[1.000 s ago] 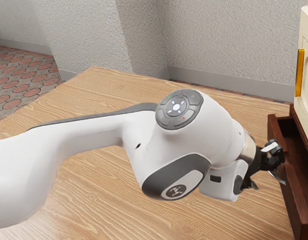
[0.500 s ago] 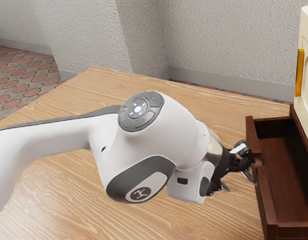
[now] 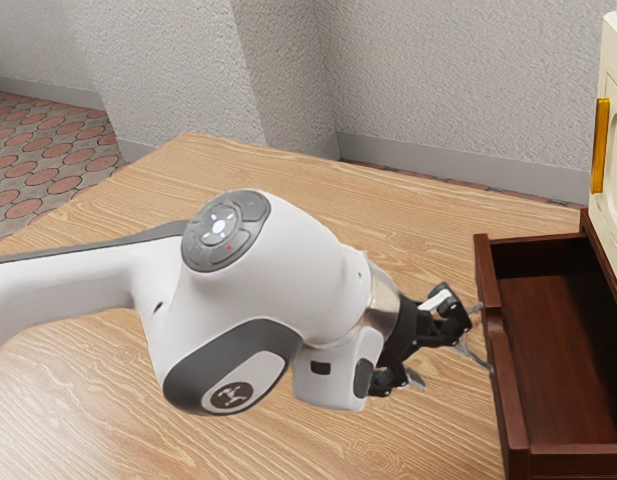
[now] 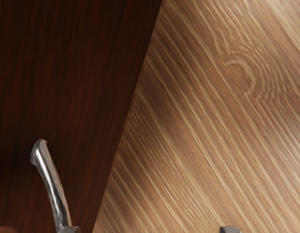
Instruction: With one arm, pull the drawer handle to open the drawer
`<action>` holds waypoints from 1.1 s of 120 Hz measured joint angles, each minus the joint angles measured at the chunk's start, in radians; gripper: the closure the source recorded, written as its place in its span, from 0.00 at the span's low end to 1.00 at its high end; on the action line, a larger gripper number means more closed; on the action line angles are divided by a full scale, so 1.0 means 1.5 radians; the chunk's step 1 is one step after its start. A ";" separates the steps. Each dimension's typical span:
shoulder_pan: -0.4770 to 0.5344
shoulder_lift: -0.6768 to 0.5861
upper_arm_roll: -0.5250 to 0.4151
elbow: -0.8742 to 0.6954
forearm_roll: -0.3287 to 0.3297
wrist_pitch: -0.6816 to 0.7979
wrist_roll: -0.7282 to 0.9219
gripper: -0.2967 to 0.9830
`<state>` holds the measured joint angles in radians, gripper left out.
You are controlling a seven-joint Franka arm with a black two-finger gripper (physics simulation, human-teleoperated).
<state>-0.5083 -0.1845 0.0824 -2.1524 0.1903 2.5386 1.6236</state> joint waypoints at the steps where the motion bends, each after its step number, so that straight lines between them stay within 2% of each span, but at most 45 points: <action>1: -0.001 -0.001 0.000 -0.001 0.000 0.000 0.000 0.50; 9: -0.003 -0.010 0.000 -0.007 0.001 -0.002 -0.001 0.49; 34: -0.003 -0.036 0.008 0.006 0.002 -0.006 -0.008 0.33; 44: 0.001 -0.012 0.009 0.087 0.002 -0.035 -0.017 0.30; 62: 0.054 0.068 0.010 0.261 0.002 -0.145 -0.078 0.26; 78: 0.087 0.090 0.010 0.339 0.006 -0.283 -0.193 0.25; 87: 0.101 0.090 0.009 0.389 0.022 -0.376 -0.279 0.24; 107: 0.101 0.088 0.011 0.498 0.032 -0.587 -0.488 0.24; 132: 0.123 0.087 0.010 0.512 0.034 -0.712 -0.694 0.23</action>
<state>-0.3234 -0.0547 0.0969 -1.3845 0.2419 1.4700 0.5824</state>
